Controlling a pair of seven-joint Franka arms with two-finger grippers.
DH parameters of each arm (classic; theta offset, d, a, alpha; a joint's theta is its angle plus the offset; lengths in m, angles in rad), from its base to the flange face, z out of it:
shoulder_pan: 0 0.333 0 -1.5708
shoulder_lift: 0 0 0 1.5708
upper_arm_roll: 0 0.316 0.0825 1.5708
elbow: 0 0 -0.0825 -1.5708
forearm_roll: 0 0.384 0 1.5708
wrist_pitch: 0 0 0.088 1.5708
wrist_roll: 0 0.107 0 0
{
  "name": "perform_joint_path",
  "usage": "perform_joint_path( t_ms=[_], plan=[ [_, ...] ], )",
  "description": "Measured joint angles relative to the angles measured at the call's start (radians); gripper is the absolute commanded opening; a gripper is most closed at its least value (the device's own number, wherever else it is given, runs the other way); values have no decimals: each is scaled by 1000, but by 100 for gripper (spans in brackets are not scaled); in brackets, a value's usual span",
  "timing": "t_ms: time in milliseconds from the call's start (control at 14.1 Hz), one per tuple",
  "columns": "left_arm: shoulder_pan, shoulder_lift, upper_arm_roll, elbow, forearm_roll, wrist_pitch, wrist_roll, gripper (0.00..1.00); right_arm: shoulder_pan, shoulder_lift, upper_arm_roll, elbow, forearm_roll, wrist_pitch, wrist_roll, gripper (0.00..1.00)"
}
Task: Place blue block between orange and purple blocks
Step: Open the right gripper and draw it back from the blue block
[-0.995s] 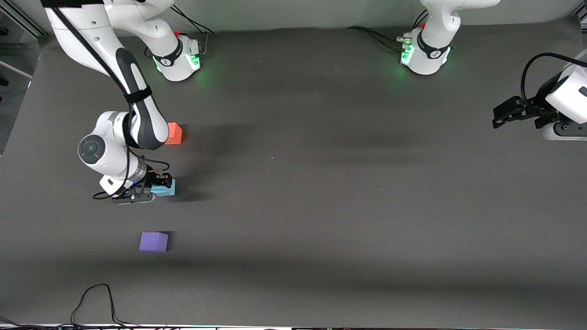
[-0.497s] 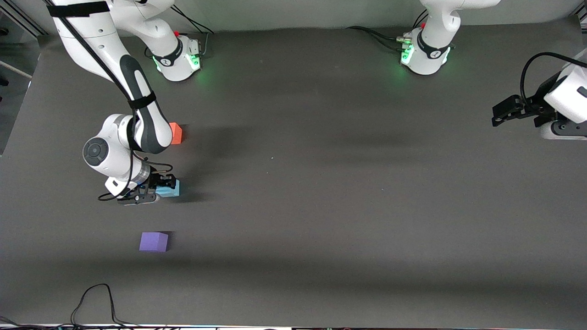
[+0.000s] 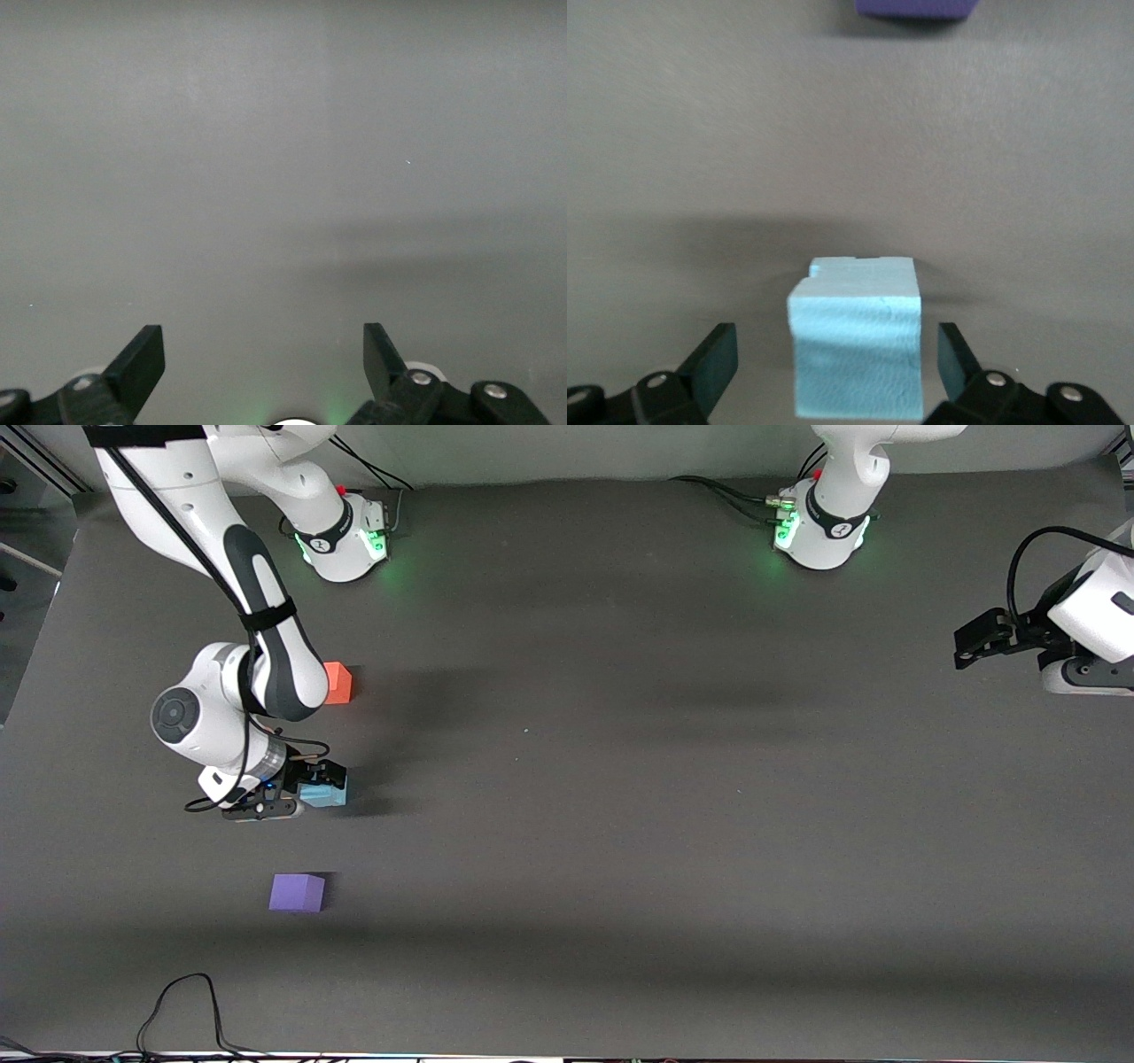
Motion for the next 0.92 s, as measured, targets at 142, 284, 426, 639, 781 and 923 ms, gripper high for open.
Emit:
perform_joint_path(
  t_ms=[142,284,426,639,781,923],
  plan=[
    [0,0,0,0,0,0,0,100,0,-63,-6,8,0,-42,0,100],
    [0,0,0,0,0,0,0,100,0,-139,-17,14,0,-95,0,100],
    [0,0,0,0,-1,0,0,100,0,-219,-25,30,-2,-174,0,100],
    [0,0,0,0,-1,0,0,100,-20,-322,-32,101,-87,-345,29,100],
    [0,0,0,0,-1,0,0,100,-76,-364,3,195,-150,-508,57,100],
    [0,0,0,0,-1,0,0,100,-177,-388,101,295,-187,-648,69,100]
  ],
)
